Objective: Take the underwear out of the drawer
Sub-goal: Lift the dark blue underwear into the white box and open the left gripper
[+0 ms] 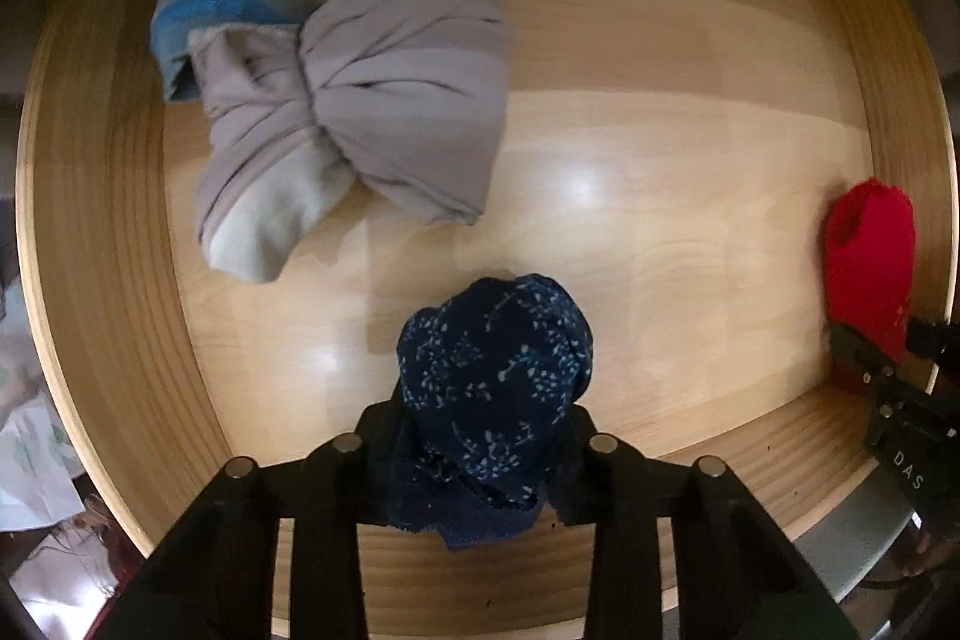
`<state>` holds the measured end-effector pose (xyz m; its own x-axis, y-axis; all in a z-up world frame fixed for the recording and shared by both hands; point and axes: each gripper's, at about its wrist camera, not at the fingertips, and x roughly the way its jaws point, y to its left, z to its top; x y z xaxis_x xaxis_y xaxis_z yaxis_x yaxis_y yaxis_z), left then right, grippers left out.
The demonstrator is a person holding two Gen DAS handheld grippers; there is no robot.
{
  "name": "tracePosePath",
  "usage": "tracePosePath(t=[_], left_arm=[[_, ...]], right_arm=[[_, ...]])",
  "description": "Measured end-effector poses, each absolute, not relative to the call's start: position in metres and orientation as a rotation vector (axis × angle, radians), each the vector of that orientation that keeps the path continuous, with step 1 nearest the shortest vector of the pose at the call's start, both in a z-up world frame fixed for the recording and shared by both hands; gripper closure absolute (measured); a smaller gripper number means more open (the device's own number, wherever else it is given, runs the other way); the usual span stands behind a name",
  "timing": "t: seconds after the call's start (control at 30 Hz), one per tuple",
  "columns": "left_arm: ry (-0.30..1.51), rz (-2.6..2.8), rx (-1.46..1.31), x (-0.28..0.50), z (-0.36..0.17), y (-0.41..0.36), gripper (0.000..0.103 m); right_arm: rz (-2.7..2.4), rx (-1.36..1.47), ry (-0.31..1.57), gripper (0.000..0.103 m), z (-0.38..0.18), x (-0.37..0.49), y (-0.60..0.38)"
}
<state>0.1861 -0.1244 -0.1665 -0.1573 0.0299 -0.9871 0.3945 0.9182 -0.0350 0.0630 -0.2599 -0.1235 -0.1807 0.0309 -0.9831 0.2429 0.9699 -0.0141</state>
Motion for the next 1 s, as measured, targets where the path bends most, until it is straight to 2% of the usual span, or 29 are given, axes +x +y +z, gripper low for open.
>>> tracePosePath(t=[0.43, 0.7, 1.0], left_arm=[[1.635, -0.341, 0.239, 0.17, -0.131, -0.08, 0.073], [1.564, -0.351, 0.202, 0.169, -0.102, -0.042, 0.073], [1.456, -0.357, 0.172, 0.166, -0.042, -0.027, 0.073]], right_arm=[[-0.203, 0.187, 1.758, 0.061, -0.129, 0.065, -0.254], [-0.216, 0.184, 1.758, 0.065, -0.131, 0.065, -0.252], [-0.218, 0.175, 1.763, 0.065, -0.133, 0.069, -0.244]])
